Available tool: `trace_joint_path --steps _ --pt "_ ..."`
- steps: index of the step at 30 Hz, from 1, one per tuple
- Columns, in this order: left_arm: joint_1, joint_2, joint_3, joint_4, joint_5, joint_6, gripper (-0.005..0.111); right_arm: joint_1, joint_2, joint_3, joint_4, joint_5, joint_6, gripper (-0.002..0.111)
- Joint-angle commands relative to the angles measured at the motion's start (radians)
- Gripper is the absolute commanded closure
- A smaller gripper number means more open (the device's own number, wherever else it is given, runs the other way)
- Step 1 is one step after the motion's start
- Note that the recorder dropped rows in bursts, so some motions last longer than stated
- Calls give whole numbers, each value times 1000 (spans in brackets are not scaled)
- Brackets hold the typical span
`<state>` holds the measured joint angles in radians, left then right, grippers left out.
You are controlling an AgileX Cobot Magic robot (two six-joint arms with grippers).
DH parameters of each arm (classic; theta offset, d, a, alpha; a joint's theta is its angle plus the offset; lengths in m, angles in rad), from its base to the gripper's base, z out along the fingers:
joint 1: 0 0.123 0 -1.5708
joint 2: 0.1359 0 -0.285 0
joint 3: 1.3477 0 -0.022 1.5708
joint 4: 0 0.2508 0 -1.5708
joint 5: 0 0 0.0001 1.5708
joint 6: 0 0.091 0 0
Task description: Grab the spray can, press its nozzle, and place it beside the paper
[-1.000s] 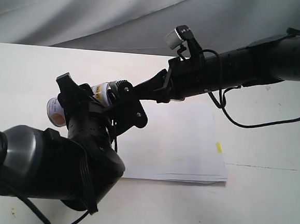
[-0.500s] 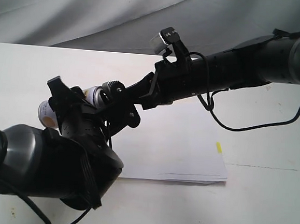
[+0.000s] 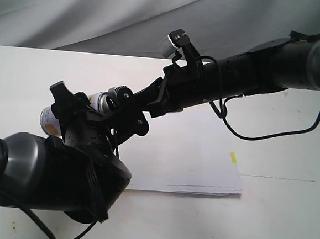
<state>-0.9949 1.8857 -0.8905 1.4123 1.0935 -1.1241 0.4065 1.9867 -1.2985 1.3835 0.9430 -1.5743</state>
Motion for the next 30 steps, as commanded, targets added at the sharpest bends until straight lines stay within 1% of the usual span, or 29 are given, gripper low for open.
trace_joint_path --steps 1,18,20,23,28,30 --pt "-11 -8 -11 95 5 7 107 12 -2 -6 13 3 -11 108" --pt "-11 -8 -11 95 5 10 107 10 -2 -6 13 -15 -9 108" --pt "-11 -8 -11 95 5 10 107 10 -6 -6 -18 -15 6 108" --pt "-11 -8 -11 95 5 10 107 -25 -7 -6 -71 2 37 108" --pt "-11 -8 -11 88 5 9 107 -169 -7 -6 -56 144 50 108" --pt "-11 -8 -11 88 5 9 107 -189 -7 -6 -55 150 57 108"
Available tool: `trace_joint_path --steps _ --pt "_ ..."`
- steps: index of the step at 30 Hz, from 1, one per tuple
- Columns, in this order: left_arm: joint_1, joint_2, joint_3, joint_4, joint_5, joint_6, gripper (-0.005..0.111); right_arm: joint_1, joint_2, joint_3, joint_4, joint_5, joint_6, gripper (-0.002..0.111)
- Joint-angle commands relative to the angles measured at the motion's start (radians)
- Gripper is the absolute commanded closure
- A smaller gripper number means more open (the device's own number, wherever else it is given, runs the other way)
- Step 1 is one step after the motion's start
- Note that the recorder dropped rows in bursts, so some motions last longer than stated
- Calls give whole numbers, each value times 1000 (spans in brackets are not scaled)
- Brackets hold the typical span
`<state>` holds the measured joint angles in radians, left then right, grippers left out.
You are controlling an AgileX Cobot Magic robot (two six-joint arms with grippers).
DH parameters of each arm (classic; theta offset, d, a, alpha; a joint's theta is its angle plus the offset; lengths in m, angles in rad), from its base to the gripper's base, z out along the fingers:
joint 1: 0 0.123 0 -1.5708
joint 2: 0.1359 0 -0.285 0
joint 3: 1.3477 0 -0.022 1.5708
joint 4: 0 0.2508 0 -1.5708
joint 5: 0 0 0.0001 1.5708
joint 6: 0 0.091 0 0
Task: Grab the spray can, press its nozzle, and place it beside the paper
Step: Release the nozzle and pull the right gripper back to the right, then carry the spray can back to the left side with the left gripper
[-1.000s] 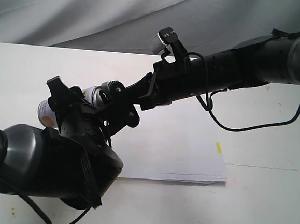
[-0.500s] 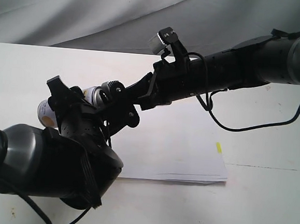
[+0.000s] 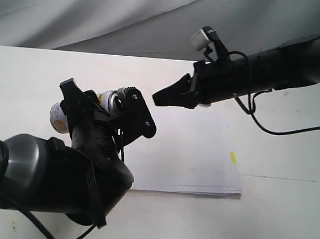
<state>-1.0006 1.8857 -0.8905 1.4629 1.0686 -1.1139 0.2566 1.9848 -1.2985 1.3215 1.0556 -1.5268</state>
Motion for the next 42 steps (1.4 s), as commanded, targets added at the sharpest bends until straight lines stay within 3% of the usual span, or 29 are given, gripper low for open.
trace_joint_path --steps 1,21,26,33,42 --pt "-5 -8 -11 37 30 2 107 -41 -5 -6 7 37 10 108" --pt "-5 -12 -11 37 30 -6 107 -36 -5 -6 12 40 11 108" --pt "8 -49 -86 -101 14 -11 107 -36 -5 -6 12 50 22 108" --pt "116 -157 -209 -197 -113 -82 107 -36 -22 -6 -2 53 60 108" --pt "350 -360 -230 -389 -398 -105 107 -36 -149 -6 -113 -2 97 108"
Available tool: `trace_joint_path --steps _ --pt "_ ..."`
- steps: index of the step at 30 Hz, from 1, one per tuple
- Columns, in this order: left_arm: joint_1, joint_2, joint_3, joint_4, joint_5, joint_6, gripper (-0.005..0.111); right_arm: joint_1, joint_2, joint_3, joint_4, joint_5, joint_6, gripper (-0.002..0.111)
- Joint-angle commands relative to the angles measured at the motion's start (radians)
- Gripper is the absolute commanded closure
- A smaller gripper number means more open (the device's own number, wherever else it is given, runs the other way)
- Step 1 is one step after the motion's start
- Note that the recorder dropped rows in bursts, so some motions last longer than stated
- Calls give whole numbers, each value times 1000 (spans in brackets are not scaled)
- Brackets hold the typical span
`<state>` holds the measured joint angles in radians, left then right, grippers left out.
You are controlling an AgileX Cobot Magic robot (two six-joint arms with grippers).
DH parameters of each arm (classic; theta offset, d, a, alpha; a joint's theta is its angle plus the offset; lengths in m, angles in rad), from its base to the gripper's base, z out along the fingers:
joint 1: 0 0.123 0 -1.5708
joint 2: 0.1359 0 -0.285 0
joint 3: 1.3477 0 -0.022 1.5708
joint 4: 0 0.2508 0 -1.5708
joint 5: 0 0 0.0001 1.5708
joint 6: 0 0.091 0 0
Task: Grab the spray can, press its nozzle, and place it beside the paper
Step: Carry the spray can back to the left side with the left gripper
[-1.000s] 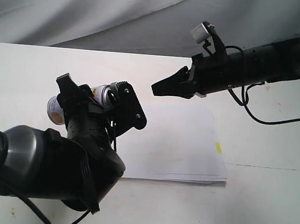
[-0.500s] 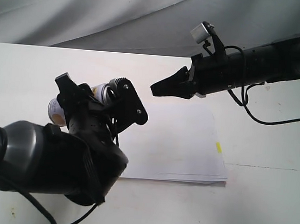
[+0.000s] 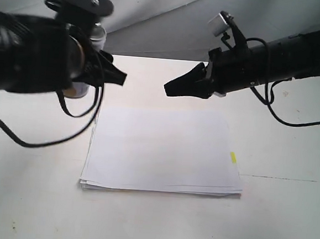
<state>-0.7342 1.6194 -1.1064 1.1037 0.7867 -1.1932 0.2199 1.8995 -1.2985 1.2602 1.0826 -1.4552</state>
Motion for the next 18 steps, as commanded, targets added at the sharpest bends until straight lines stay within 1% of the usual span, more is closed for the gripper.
trace_joint_path --steps 1,3,8,11,13,15,17,18 --pt "108 -114 -14 -34 -140 -26 107 0 -77 -6 -66 -33 33 108" --pt "145 -147 -11 -34 -185 -28 107 0 -102 -6 -85 -36 43 108" --pt "225 -232 49 -87 -387 -30 107 0 -136 -6 -129 -36 77 108" --pt "256 -251 116 -86 -410 -38 107 0 -140 -6 -139 -30 95 108" --pt "274 -259 169 -63 -453 -39 107 0 -140 -6 -145 -19 95 108" --pt "297 -259 229 -13 -540 -66 107 0 -140 -6 -147 -13 99 108" --pt "318 -259 283 109 -615 -154 107 0 -140 -6 -150 -1 102 108" --pt "319 -257 305 188 -623 -230 107 0 -140 -6 -150 1 102 108"
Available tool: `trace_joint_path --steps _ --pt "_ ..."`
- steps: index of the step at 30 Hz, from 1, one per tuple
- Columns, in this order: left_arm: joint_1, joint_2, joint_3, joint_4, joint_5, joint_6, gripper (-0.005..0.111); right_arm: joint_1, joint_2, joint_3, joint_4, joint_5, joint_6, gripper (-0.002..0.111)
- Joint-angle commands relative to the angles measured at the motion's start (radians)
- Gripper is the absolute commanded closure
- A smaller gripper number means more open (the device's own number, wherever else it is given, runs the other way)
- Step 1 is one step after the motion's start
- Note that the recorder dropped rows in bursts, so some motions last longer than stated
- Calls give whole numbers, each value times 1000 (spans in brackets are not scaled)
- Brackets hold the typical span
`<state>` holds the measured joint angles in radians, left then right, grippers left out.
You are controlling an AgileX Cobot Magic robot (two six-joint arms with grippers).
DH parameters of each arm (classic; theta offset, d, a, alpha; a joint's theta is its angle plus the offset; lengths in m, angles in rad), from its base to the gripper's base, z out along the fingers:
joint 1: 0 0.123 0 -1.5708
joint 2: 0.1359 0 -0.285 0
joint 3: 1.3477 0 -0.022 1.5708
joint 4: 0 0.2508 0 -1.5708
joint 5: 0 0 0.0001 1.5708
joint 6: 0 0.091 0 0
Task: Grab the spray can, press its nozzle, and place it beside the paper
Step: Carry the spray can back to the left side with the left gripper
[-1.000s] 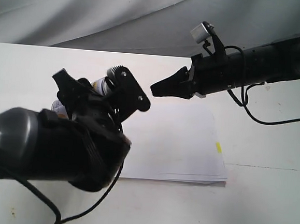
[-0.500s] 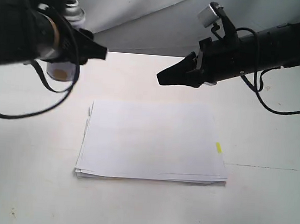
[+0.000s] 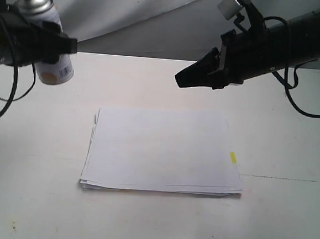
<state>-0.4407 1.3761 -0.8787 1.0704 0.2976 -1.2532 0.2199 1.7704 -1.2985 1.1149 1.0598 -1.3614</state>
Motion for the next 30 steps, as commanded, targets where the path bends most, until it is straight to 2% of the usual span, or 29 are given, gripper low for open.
trace_joint_path --steps 1,6,7,12,23,30 --pt "25 -14 91 287 -110 -240 107 0 -11 -6 -5 24 8 108" --pt "25 -14 191 663 98 -835 107 0 -11 -6 -10 24 8 108" --pt "25 -14 211 674 115 -888 107 0 -11 -6 -10 24 8 108" --pt "23 -1 251 674 171 -888 107 0 -9 -6 -12 21 8 108" --pt "23 143 271 674 181 -885 107 0 -9 -6 -14 21 6 108" --pt "23 164 267 674 181 -885 107 0 -9 -6 -14 24 6 108"
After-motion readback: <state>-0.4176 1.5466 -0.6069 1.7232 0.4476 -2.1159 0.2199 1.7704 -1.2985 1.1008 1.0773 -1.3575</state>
